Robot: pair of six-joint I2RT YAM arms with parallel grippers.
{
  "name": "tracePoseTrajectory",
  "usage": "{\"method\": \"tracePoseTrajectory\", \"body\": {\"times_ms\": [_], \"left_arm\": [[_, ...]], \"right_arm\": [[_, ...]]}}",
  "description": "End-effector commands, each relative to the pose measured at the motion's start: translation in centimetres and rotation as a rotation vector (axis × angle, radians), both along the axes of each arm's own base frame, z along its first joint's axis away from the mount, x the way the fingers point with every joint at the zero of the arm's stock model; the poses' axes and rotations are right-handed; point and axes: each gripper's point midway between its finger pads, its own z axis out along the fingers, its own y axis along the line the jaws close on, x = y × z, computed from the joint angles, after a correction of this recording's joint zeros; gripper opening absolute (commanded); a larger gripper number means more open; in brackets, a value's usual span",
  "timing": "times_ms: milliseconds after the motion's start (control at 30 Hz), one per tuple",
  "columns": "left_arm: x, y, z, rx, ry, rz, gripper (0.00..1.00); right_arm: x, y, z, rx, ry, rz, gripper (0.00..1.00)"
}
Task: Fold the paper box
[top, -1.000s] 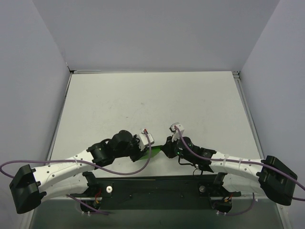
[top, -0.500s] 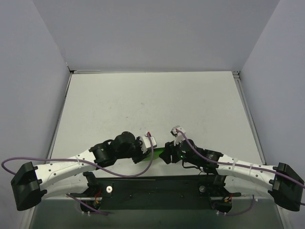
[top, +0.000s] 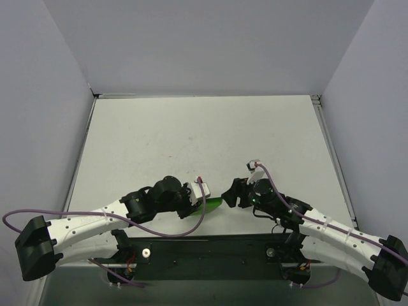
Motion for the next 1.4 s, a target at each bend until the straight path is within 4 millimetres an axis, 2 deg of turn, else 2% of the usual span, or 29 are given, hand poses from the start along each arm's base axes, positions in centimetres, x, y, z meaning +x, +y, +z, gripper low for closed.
{"method": "tracePoseTrajectory", "body": {"times_ms": [0, 133, 333, 633, 800, 933, 967, 1033, 1133, 1367], "left_arm": [[-0.5, -0.3, -0.2, 0.011, 0.016, -0.023, 0.0], [-0.6, -0.3, -0.3, 0.016, 0.016, -0.027, 0.0], [-0.5, -0.2, -0.4, 0.026, 0.012, -0.018, 0.0], [-0.3, -0.1, -0.6, 0.037, 0.013, -0.007, 0.0], [-0.2, -0.2, -0.5, 0.037, 0.01, -0.001, 0.0], [-0.2, -0.1, -0.6, 0.042, 0.013, 0.004, 0.0], [-0.2, -0.1, -0.7, 0.043, 0.015, 0.005, 0.0], [-0.2, -0.1, -0.7, 0.047, 0.018, 0.006, 0.0], [-0.2, -0.2, -0.7, 0.046, 0.019, 0.001, 0.0], [-0.3, -0.2, -0.7, 0.043, 0.018, -0.002, 0.0]], "right_arm": [[1.7, 0.2, 2.3, 0.135, 0.029, -0.116, 0.6], [2.3, 0.8, 2.6, 0.2, 0.052, -0.158, 0.6], [2.4, 0.9, 0.1, 0.225, 0.142, -0.23, 0.59], [1.6, 0.4, -2.0, 0.224, 0.202, -0.287, 0.49], [1.2, 0.0, -2.2, 0.232, 0.207, -0.301, 0.42], [1.0, 0.2, -2.4, 0.236, 0.212, -0.296, 0.3], [0.9, 0.1, -2.6, 0.227, 0.208, -0.3, 0.22], [0.5, 0.2, -2.9, 0.212, 0.21, -0.295, 0.17], [0.2, 0.1, -3.3, 0.199, 0.215, -0.301, 0.18], [1.0, -0.9, -2.6, 0.208, 0.201, -0.356, 0.32]]}}
